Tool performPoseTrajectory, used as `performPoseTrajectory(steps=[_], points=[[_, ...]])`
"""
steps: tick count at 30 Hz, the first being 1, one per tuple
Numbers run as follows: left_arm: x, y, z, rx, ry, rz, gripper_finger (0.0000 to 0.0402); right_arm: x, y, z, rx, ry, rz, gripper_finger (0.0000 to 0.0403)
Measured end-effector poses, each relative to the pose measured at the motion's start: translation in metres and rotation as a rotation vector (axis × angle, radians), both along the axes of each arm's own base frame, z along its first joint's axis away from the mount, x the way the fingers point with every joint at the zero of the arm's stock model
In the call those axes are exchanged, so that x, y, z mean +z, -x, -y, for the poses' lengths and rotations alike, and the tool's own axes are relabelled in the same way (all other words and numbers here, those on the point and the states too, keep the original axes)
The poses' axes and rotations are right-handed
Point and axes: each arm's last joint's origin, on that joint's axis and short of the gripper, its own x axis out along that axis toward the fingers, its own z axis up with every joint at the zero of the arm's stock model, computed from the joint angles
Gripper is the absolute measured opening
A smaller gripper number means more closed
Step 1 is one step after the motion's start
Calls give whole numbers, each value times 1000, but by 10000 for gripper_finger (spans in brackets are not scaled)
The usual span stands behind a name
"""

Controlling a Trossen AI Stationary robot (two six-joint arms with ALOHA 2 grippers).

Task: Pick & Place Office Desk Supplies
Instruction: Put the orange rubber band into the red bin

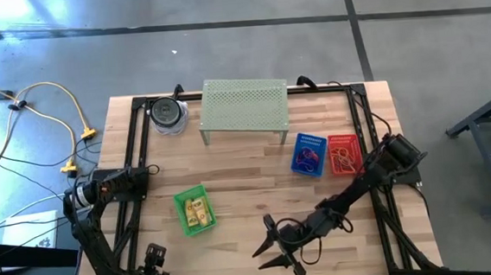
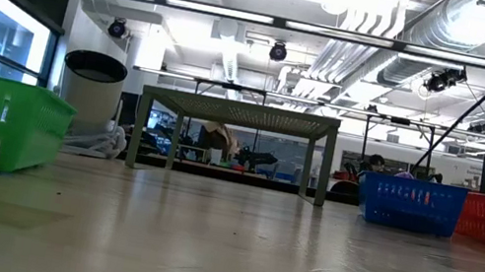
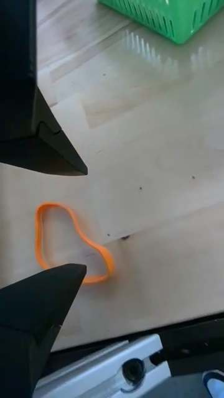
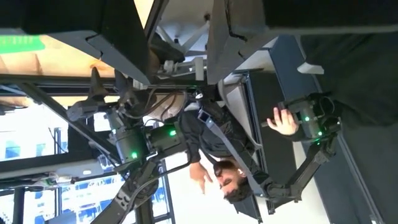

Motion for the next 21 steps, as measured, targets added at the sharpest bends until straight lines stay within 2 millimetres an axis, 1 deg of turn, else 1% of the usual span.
performPoseTrajectory(steps=[12,21], points=[[0,-1,2,1,17,10,234,0,1,-2,6,-4,-5,142],[-12,0,-3,11,9,17,234,0,4,-5,17,-8,-7,142]])
